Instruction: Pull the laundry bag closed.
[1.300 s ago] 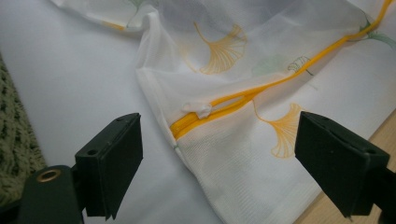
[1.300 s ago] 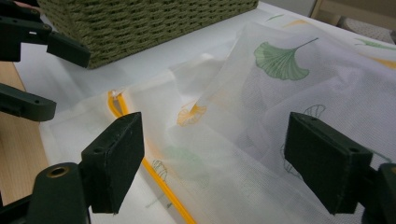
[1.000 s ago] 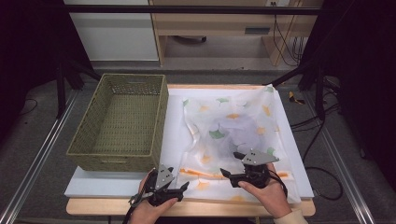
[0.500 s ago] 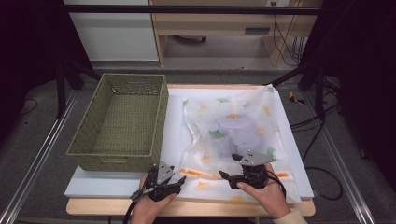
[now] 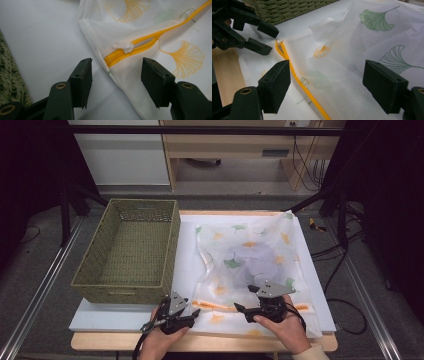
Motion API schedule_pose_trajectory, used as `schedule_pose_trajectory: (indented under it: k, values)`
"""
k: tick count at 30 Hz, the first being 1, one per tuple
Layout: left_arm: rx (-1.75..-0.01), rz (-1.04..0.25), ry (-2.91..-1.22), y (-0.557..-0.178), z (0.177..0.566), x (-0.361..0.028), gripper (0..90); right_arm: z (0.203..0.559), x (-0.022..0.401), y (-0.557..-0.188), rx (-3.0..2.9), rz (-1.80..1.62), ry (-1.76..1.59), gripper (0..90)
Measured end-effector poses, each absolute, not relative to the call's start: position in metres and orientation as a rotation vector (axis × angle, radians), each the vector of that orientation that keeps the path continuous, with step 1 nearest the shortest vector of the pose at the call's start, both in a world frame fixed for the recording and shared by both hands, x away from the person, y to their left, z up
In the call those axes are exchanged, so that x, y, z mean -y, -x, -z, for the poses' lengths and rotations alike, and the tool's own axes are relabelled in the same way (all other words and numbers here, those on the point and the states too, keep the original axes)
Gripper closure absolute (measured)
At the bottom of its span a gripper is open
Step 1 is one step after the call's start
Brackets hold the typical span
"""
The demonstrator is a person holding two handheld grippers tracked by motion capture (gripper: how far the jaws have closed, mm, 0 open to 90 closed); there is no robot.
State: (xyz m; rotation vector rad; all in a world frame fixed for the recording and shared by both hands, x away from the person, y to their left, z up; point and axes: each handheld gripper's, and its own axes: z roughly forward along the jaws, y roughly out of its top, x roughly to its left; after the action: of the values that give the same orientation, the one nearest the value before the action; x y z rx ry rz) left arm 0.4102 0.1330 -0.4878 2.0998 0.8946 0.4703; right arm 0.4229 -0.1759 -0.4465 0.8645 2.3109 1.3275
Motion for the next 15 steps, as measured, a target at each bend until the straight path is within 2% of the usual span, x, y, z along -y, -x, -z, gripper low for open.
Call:
schedule_pose_trajectory:
  k: [15]
  values:
    - [-0.890, -0.458, -2.094, -0.4125, 0.4903, -0.1319, 53.0, 0.4464, 0.1752, -0.4226, -2.315, -1.334, -0.860, 22.4]
